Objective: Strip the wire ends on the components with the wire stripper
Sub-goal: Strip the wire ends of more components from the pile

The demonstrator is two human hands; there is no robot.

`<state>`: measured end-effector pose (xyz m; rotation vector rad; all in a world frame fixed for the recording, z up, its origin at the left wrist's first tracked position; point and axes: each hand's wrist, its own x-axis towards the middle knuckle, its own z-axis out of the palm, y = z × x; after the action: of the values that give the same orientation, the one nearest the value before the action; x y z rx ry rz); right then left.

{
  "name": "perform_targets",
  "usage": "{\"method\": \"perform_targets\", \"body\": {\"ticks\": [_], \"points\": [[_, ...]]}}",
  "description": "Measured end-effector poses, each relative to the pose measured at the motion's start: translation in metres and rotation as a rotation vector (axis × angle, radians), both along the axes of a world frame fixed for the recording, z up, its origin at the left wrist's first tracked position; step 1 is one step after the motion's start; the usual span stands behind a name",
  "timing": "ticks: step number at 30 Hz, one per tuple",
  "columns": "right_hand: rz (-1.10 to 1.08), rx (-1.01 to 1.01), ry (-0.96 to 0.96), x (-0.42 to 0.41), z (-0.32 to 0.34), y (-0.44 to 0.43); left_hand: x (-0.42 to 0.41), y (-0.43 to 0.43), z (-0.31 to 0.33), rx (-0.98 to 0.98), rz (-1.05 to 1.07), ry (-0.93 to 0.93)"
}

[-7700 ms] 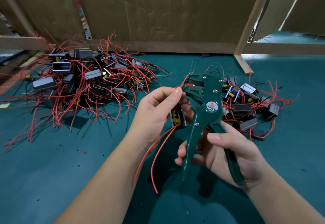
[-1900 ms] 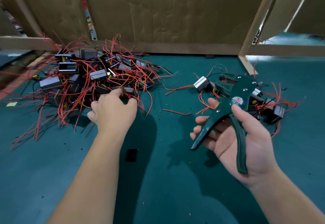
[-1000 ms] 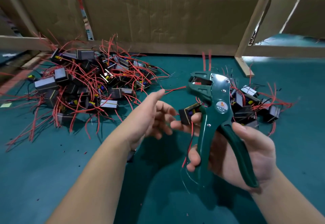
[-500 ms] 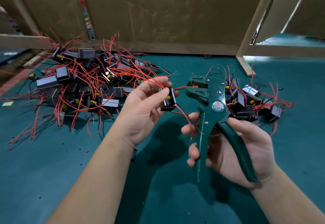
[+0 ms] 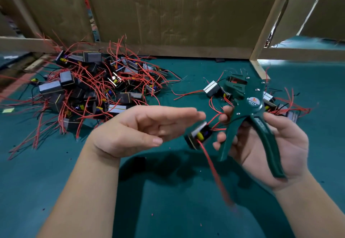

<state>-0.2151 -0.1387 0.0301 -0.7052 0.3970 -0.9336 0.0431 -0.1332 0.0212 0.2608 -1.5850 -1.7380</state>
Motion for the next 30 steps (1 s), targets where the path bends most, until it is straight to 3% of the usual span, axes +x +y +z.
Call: {"method": "perform_targets", "body": {"ticks": [2,4,7,9,18,22,30], "points": [[0.074,-0.008,-0.040,-0.006,0.003,-0.003,0.006,-0.001,0.002,0.069,-0.030,0.051],[0.210,-0.018,-0.120,-0.009,0.005,-0.004,0.002,-0.005,0.008,0.201,0.118,0.059],[0.303,-0.053,-0.090,-0.007,0.001,-0.001,-0.022,-0.011,0.004,0.235,0.384,-0.174],[0.305,-0.097,-0.009,-0.003,-0.003,0.000,-0.037,-0.011,-0.004,0.152,0.373,-0.358],[0.151,-0.049,0.073,0.007,-0.008,-0.001,-0.044,-0.006,-0.002,0.113,0.363,-0.526],[0.122,-0.071,0.086,0.007,-0.008,0.000,-0.051,-0.005,-0.001,0.128,0.420,-0.474],[-0.194,-0.040,0.048,-0.004,0.001,-0.006,-0.040,-0.012,0.007,0.129,0.761,-0.379]]}}
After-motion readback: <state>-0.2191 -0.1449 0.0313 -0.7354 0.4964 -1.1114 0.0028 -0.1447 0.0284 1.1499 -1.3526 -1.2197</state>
